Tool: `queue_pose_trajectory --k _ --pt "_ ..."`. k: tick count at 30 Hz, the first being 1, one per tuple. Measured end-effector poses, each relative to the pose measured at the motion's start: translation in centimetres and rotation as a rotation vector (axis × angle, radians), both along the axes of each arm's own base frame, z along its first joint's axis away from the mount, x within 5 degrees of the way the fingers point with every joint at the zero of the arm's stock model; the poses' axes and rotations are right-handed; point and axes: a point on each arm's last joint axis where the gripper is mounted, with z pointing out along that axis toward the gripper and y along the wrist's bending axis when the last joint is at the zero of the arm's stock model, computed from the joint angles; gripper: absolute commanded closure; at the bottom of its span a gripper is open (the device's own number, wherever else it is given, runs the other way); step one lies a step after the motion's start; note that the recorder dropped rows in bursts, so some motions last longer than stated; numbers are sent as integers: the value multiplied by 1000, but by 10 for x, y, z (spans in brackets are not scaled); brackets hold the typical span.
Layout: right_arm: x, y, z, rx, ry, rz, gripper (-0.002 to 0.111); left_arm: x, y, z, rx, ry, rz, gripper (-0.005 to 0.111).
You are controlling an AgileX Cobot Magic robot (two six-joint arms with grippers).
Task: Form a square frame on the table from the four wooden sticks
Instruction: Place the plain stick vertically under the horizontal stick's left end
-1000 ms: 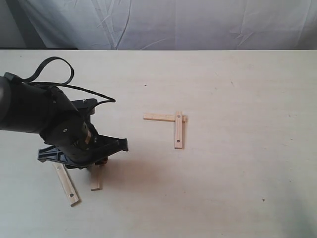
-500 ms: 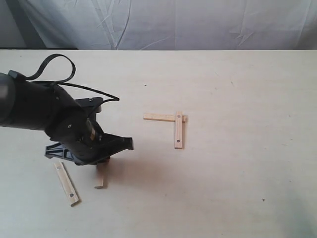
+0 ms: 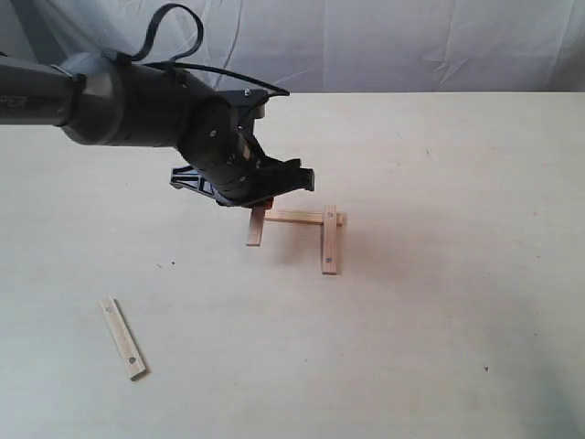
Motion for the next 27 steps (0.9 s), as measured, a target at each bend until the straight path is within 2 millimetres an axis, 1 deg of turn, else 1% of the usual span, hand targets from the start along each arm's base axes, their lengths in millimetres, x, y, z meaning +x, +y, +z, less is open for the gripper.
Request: queue_pose_trajectory --k 2,4,6,13,16,21,23,27 --pt "0 0 0 0 0 0 109 5 -4 -17 14 40 -19 107" --pt "0 0 0 0 0 0 109 6 -7 -26 4 68 -40 107" --pt "0 0 0 0 0 0 109 5 -10 -31 6 81 -64 107" --pt "0 0 0 0 0 0 109 4 -12 -35 9 89 -78 106" --pt "0 0 0 0 0 0 109 4 -13 -34 5 90 -75 99" --pt "0 0 0 0 0 0 109 4 -13 -34 -6 96 -68 76" --pt "0 0 0 0 0 0 109 4 -13 -34 -6 96 -68 71" --pt "0 0 0 0 0 0 109 3 -13 -34 0 108 -68 70"
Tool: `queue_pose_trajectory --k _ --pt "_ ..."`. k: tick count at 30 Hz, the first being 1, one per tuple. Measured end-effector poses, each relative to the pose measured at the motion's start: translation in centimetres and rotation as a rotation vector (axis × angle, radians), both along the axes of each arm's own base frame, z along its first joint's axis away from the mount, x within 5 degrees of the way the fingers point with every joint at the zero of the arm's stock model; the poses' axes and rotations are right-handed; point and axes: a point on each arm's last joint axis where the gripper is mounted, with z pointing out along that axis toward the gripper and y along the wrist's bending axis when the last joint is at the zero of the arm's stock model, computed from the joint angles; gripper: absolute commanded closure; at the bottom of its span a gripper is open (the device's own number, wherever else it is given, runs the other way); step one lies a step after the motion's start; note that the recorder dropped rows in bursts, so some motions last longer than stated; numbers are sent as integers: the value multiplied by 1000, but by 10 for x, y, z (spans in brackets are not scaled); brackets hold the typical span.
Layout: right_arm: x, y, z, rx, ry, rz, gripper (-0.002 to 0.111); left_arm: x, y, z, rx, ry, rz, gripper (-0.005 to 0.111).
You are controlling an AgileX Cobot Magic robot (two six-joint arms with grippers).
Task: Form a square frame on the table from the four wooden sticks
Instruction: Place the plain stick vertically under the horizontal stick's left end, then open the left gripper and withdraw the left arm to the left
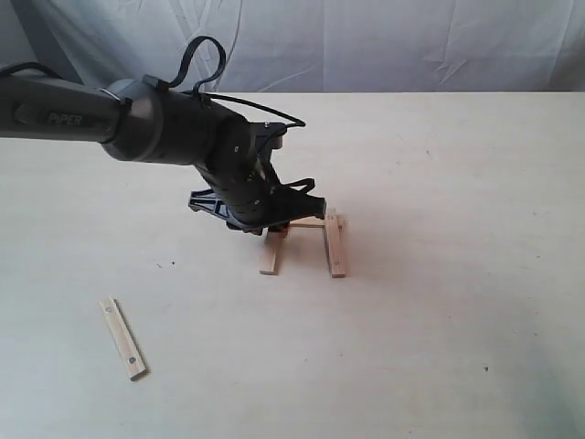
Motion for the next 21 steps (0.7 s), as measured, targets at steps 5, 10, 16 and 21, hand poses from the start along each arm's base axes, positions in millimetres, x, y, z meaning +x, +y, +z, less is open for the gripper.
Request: queue_pose_trajectory --k 5,10,16,21 --pt "0 0 0 0 0 0 109 -3 2 15 13 24 0 70" --pt "0 0 0 0 0 0 109 -10 11 47 81 6 -37 79" --pt "0 0 0 0 0 0 109 -26 29 77 204 -11 -81 107" --pt "0 0 0 0 0 0 109 -45 42 85 236 -12 -92 107"
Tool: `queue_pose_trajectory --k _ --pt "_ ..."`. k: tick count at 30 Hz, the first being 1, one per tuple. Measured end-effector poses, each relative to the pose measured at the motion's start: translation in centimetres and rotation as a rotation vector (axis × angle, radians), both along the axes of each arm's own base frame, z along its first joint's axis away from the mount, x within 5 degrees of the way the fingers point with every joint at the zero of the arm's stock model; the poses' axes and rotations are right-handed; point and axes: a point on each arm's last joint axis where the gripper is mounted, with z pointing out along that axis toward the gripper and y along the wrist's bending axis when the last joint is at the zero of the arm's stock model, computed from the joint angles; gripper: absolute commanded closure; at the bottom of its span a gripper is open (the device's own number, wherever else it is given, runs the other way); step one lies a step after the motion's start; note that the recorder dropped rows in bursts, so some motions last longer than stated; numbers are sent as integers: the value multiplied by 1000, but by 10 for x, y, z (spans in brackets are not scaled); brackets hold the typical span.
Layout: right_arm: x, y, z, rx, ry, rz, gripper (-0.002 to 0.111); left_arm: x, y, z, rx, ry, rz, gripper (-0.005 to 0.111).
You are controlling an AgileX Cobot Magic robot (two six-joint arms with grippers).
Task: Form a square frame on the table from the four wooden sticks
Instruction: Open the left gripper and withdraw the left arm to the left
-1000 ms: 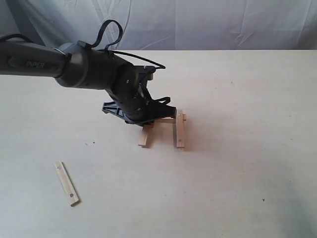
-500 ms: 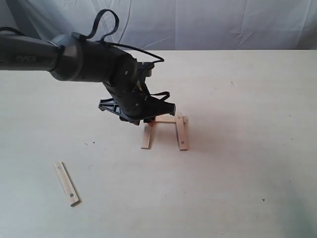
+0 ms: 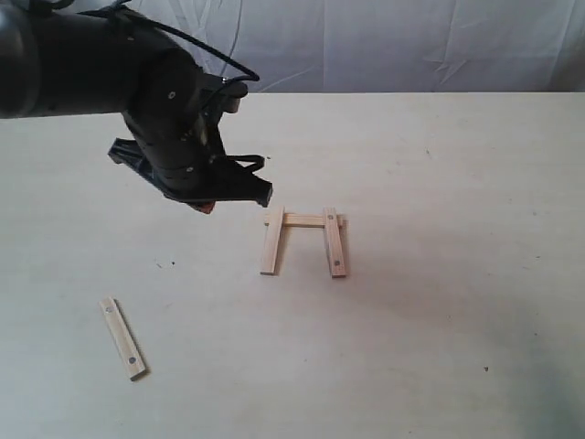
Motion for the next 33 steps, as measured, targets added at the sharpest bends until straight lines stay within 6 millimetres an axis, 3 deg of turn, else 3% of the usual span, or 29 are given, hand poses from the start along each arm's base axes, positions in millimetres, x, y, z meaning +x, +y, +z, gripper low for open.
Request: queue_pose_trajectory --k 6,17,33 --pt "0 0 0 0 0 0 109 -29 19 3 -3 -3 2 107" --pt "0 0 0 0 0 0 109 -68 73 3 -119 -4 198 107" --pt "0 0 0 0 0 0 109 -130 97 -1 -156 -75 183 107"
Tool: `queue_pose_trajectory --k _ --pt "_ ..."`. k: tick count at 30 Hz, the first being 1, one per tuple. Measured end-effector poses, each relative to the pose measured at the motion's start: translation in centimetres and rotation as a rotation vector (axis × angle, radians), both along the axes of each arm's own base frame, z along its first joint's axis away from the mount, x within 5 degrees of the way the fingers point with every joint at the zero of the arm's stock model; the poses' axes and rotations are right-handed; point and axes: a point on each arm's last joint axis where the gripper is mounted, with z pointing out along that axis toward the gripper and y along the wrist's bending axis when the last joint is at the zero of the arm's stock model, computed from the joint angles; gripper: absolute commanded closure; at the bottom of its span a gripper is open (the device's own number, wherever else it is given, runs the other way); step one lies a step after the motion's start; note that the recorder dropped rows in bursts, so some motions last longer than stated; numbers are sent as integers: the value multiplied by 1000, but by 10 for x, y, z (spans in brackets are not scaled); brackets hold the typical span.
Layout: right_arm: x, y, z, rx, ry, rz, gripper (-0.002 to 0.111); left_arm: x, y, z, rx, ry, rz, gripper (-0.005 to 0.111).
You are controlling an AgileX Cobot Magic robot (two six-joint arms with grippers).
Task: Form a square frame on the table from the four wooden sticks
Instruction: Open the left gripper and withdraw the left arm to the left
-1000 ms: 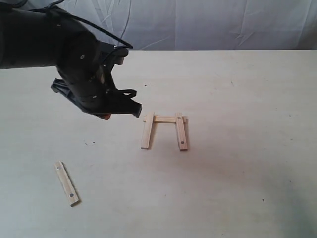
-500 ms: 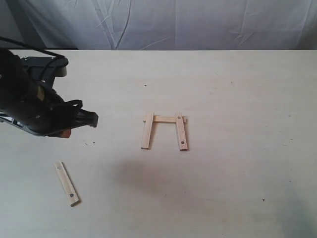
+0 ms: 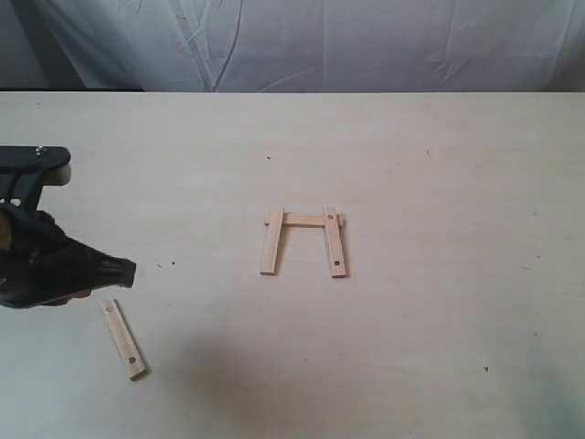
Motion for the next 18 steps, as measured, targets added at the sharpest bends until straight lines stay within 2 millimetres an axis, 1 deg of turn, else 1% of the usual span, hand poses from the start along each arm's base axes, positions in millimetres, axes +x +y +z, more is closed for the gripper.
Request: queue_pose_trajectory --k 6,11,14,18 --pt "0 0 0 0 0 0 109 -29 10 6 -25 -95 -24 107" --pt "0 0 1 0 -12 0 109 -43 15 22 -55 -211 -39 107" --pt "2 1 8 34 -87 0 109 -50 17 35 -85 -305 -43 107" --pt "4 0 27 86 -296 -11 109 -60 22 50 -96 -415 -56 107"
